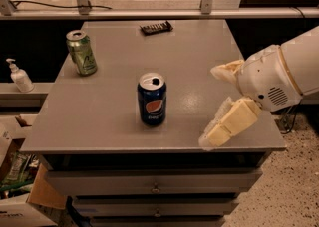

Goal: Knock pepsi can over

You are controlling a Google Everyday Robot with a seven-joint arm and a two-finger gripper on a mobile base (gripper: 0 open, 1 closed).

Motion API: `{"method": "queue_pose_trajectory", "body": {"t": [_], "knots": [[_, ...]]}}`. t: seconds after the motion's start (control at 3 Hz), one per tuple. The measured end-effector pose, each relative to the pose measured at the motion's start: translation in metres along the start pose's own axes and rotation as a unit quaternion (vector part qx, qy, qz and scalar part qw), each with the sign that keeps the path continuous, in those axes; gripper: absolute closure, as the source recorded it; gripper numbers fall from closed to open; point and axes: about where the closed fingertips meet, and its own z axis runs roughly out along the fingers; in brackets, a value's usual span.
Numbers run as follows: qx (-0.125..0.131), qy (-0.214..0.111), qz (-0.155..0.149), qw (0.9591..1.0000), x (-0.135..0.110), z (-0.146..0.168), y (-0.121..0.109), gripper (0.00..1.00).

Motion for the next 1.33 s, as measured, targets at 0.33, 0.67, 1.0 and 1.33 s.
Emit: {"method": "queue_pose_trajectory", "body": {"t": [0.33,0.67,1.0,1.33], "knots": [[0.000,0.000,0.000,1.0000,0.000,0.000,0.000,0.00],[0.009,-0.025,0.005,0.9996,0.003,0.010,-0.002,0.00],[0.017,-0.065,0.001,0.9978,0.001,0.034,-0.012,0.00],[0.020,-0.113,-0.005,0.9933,-0.006,0.061,-0.030,0.00]]}}
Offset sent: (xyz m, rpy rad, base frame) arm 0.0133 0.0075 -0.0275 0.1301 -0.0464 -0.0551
